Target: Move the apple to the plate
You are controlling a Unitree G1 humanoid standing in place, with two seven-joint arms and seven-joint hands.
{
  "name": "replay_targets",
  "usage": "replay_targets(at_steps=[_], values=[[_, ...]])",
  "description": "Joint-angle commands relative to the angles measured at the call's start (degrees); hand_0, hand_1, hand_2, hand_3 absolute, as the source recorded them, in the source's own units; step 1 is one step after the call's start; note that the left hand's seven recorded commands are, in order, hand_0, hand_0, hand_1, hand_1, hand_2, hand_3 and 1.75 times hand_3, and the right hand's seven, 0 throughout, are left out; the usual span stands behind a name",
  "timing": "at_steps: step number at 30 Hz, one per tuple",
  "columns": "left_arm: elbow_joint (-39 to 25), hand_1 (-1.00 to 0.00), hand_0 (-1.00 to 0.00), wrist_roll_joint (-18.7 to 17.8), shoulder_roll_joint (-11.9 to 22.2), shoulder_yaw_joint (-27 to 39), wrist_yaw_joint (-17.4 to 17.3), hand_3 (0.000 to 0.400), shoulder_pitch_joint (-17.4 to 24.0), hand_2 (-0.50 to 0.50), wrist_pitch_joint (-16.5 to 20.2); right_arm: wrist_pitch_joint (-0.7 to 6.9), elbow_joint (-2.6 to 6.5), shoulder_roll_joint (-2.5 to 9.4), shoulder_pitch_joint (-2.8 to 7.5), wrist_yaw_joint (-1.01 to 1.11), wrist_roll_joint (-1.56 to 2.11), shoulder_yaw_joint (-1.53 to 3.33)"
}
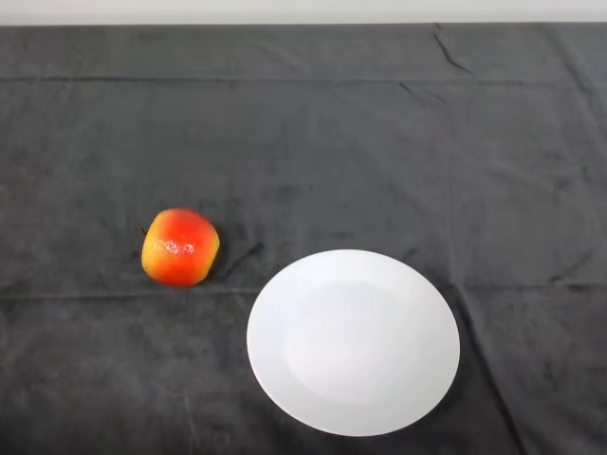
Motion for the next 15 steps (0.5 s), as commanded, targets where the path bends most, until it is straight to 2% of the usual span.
replay_targets(at_steps=[1,8,15], values=[[-1.83,0.00,0.00,1.33,-1.34,-1.63,-0.35,0.000,-2.45,0.00,-1.43,0.47,0.10,-1.75,0.03,-0.09,-0.15,-1.10],[-1.97,0.00,0.00,3.03,-3.36,-3.91,-2.03,0.000,-4.05,0.00,-2.74,0.47,0.09,-1.75,0.03,-0.09,-0.15,-1.10],[-2.06,0.00,0.00,4.69,-5.58,-6.66,-6.45,0.000,-4.75,0.00,-5.33,0.47,0.09,-1.75,0.03,-0.09,-0.15,-1.09]])
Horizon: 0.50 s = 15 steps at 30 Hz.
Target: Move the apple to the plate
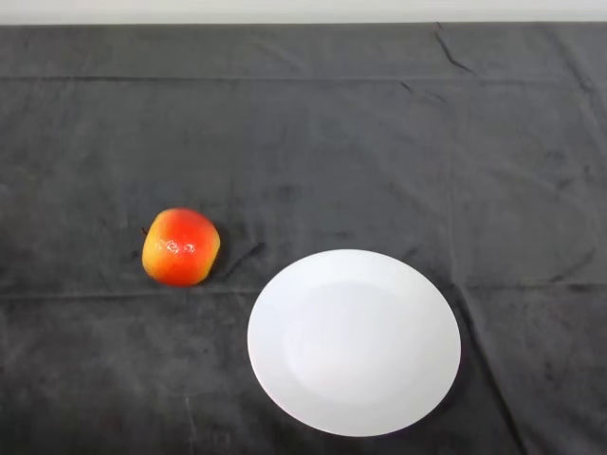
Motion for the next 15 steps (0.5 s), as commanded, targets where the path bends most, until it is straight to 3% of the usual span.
replay_targets(at_steps=[1,15], values=[[-1.70,0.00,0.00,1.09,-0.36,-1.47,-1.32,0.000,-2.50,0.00,-1.79,0.47,0.09,-1.74,0.03,-0.09,-0.15,-1.09],[-0.94,0.00,0.00,3.03,-2.92,-5.88,-13.06,0.000,-3.47,0.00,-6.61,0.46,0.08,-1.73,0.03,-0.09,-0.15,-1.08]])
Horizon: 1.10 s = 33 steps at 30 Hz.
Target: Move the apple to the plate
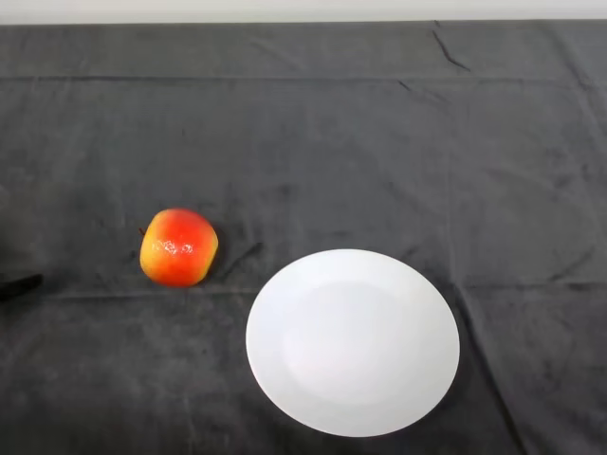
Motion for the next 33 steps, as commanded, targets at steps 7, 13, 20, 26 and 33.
replay_targets(at_steps=[7,13,20,26,33], values=[[-0.35,0.00,0.00,2.03,-1.98,-3.78,-3.62,0.000,-4.15,0.00,-2.79,0.46,0.08,-1.74,0.03,-0.09,-0.15,-1.07],[0.17,0.00,0.00,3.40,-3.66,-5.61,-5.10,0.000,-5.15,0.00,-3.52,0.46,0.08,-1.74,0.03,-0.09,-0.15,-1.07],[0.66,0.00,0.00,4.75,-5.06,-7.25,-5.89,0.000,-5.86,0.00,-4.33,0.46,0.08,-1.74,0.03,-0.08,-0.14,-1.07],[1.02,0.00,0.00,5.93,-6.30,-8.54,-5.64,0.000,-6.65,0.00,-4.66,0.46,0.08,-1.74,0.03,-0.08,-0.14,-1.07],[1.27,0.00,0.00,7.19,-7.71,-9.88,-4.81,0.000,-7.51,0.00,-5.13,0.47,0.09,-1.74,0.03,-0.08,-0.14,-1.08]])
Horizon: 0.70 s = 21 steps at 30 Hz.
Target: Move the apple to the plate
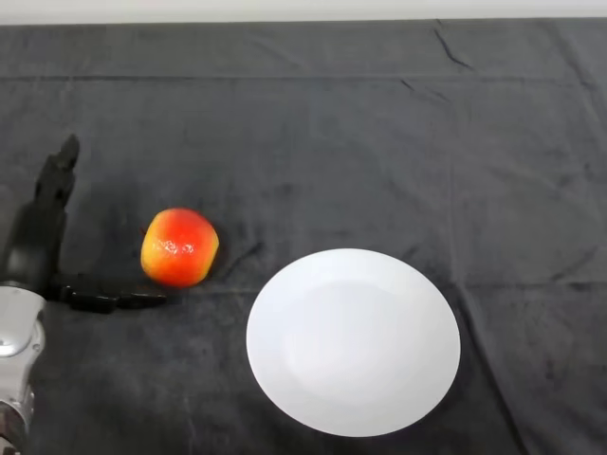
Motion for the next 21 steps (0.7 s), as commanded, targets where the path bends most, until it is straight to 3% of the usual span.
replay_targets(at_steps=[1,20,21], values=[[1.27,0.00,0.00,1.06,-0.46,-1.44,0.68,0.000,-3.73,0.00,-1.46,0.47,0.09,-1.74,0.04,-0.08,-0.15,-1.08],[2.02,0.00,0.00,4.01,-4.48,-5.50,2.46,0.000,-4.64,0.00,-3.02,0.47,0.11,-1.75,0.04,-0.08,-0.14,-1.09],[2.09,0.00,-0.10,4.04,-4.47,-5.64,2.31,0.039,-4.64,-0.05,-3.11,0.48,0.11,-1.75,0.04,-0.08,-0.14,-1.09]])
